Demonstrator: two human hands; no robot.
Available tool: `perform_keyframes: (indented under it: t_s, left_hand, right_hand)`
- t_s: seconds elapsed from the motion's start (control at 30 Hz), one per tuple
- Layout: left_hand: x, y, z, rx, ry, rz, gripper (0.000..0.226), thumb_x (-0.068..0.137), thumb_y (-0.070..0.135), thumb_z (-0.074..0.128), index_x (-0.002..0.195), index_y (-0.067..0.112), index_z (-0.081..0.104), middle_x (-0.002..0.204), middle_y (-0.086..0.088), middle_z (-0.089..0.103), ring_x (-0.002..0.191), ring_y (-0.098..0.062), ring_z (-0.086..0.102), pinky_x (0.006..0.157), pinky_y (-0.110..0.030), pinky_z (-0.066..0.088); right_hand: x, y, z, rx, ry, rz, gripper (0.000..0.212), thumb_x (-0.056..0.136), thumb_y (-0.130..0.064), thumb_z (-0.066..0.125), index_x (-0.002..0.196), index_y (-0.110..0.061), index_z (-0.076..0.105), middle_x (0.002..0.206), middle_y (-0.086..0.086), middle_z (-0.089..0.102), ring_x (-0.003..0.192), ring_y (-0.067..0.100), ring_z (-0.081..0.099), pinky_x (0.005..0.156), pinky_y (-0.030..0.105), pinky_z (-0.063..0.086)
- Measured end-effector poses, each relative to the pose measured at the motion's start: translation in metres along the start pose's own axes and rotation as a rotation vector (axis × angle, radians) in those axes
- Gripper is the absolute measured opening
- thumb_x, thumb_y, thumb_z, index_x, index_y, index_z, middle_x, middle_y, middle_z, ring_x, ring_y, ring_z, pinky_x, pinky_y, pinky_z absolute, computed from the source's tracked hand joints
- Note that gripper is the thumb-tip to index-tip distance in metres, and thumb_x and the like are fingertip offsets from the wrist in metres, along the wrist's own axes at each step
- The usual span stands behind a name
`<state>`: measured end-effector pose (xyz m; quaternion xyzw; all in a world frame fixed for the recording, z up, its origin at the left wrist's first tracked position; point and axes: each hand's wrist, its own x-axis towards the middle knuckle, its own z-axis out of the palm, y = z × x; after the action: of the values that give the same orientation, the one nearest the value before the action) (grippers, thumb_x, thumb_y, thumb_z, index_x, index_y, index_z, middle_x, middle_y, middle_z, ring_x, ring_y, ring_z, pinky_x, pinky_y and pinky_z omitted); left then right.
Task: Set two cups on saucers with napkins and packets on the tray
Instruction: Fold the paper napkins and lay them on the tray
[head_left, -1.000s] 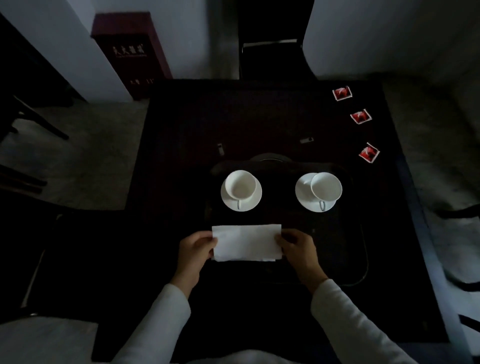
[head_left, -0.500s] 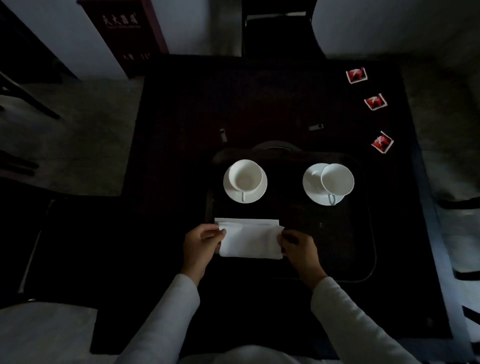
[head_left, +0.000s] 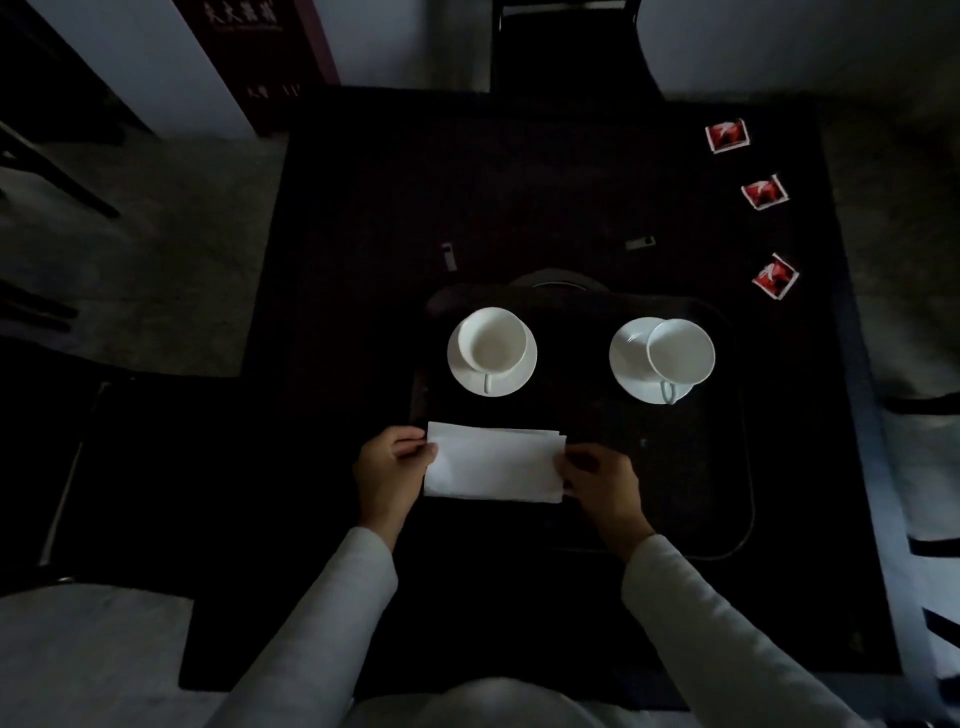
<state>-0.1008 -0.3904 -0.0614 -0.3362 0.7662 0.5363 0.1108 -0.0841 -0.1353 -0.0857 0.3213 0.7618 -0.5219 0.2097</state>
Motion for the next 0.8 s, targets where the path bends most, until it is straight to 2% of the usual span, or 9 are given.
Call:
perform_keyframes:
  t_s: [0.17,0.23,0.33,0.5,0.67,0.8]
  left_hand:
    - [0.002,0.002,0.004,0.044,0.008,0.004,0.018,0.076,0.008,0.08,0.09,0.018,0.074,0.084,0.002,0.076,0.082,-0.01,0.073,0.08,-0.03,0.059]
    - [0.002,0.002,0.005,0.058,0.004,-0.005,0.019,0.076,0.008,0.08,0.089,0.019,0.073,0.083,0.004,0.075,0.08,-0.007,0.072,0.08,-0.028,0.058]
    - [0.004,0.004,0.004,0.093,-0.001,-0.016,0.019,0.075,0.009,0.08,0.088,0.021,0.073,0.082,0.003,0.076,0.08,-0.008,0.073,0.08,-0.028,0.058]
    - [0.006,0.005,0.003,0.125,0.003,-0.026,0.019,0.074,0.009,0.08,0.085,0.022,0.073,0.08,0.003,0.076,0.078,-0.011,0.073,0.083,-0.035,0.06]
    - [0.006,0.004,0.002,0.153,-0.006,-0.023,0.019,0.073,0.011,0.08,0.086,0.023,0.072,0.076,0.008,0.073,0.078,-0.013,0.073,0.084,-0.038,0.061]
    - [0.008,0.003,0.0,0.183,-0.026,-0.027,0.018,0.073,0.014,0.079,0.086,0.024,0.073,0.078,0.005,0.075,0.08,-0.016,0.074,0.083,-0.035,0.061]
  right_hand:
    - [0.005,-0.002,-0.003,0.003,0.023,0.002,0.009,0.084,-0.021,0.081,0.091,-0.022,0.077,0.089,0.007,0.078,0.082,0.027,0.076,0.083,0.049,0.062]
    - [0.007,-0.003,-0.004,0.008,0.022,0.012,0.014,0.083,-0.019,0.082,0.082,-0.031,0.074,0.088,0.006,0.077,0.082,0.026,0.076,0.083,0.048,0.063]
    - [0.007,-0.004,-0.005,0.014,0.032,0.018,0.017,0.082,-0.019,0.083,0.077,-0.032,0.073,0.085,0.004,0.077,0.078,0.024,0.076,0.081,0.046,0.064]
    - [0.006,-0.008,-0.003,0.023,0.021,0.025,0.015,0.083,-0.017,0.083,0.078,-0.027,0.073,0.081,0.003,0.076,0.076,0.023,0.076,0.078,0.044,0.065]
    - [0.005,-0.01,-0.003,0.014,0.015,0.03,0.01,0.084,-0.014,0.081,0.093,-0.014,0.076,0.082,0.004,0.074,0.081,0.027,0.076,0.08,0.043,0.064]
    - [0.005,-0.007,-0.003,-0.019,0.025,0.006,0.011,0.082,-0.019,0.084,0.083,-0.025,0.074,0.078,0.0,0.076,0.073,0.023,0.077,0.078,0.041,0.064]
